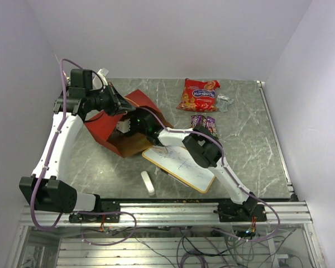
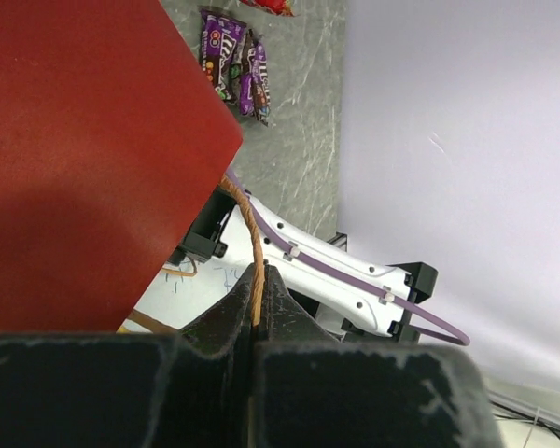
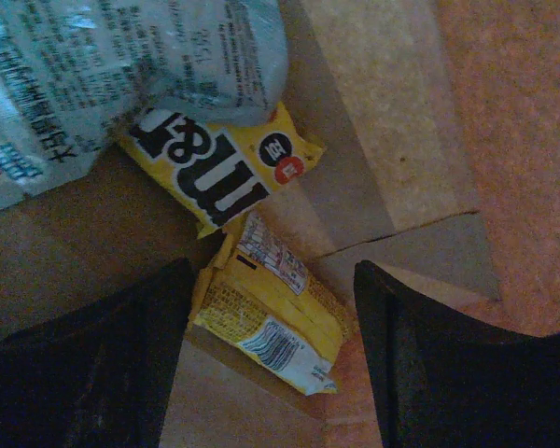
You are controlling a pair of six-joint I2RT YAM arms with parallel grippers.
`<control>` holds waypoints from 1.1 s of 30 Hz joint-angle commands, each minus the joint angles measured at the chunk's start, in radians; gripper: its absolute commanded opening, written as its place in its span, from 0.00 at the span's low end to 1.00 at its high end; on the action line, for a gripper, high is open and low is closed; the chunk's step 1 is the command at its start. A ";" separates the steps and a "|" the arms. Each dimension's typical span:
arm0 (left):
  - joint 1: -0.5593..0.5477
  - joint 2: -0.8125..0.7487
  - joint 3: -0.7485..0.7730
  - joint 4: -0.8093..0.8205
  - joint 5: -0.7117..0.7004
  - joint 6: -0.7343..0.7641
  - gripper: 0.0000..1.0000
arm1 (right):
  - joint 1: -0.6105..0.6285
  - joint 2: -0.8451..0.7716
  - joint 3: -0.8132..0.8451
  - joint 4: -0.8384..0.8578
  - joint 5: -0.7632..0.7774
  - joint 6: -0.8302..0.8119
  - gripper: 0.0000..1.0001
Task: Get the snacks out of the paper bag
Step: Take out the snack from the paper bag.
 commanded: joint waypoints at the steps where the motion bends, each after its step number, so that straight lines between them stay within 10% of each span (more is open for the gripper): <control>1: -0.009 -0.034 0.021 0.041 0.021 -0.030 0.07 | -0.004 0.056 0.050 0.034 0.068 0.077 0.70; 11: -0.009 -0.057 0.039 -0.008 -0.005 -0.030 0.07 | -0.022 0.128 0.128 0.007 0.166 0.106 0.58; 25: -0.009 -0.073 0.048 -0.023 -0.059 -0.075 0.07 | -0.021 0.085 0.124 0.010 0.088 0.137 0.01; 33: -0.009 -0.058 0.031 0.060 -0.091 -0.118 0.07 | -0.018 -0.096 -0.054 0.033 -0.020 0.221 0.00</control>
